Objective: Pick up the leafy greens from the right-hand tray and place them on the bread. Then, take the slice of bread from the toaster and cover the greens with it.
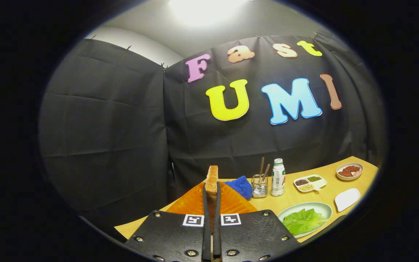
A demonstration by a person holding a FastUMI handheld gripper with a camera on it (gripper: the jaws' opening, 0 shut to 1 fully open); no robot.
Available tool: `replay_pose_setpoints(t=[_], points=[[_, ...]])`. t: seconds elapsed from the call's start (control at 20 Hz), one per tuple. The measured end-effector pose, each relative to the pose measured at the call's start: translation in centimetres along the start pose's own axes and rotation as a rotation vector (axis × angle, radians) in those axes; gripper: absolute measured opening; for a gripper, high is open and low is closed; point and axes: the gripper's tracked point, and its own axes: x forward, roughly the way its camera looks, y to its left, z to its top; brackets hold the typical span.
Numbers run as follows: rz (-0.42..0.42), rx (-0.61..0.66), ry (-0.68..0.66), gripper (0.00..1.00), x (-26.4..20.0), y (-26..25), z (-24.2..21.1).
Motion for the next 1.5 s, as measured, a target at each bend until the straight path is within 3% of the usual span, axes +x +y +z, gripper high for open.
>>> replay_pose_setpoints(t=[0.45, 1.5], points=[[-0.087, -0.066, -0.023, 0.03, -2.2, -6.1, 1.0], [-0.245, -0.088, 0.095, 0.03, -2.6, -17.7, -4.5]])
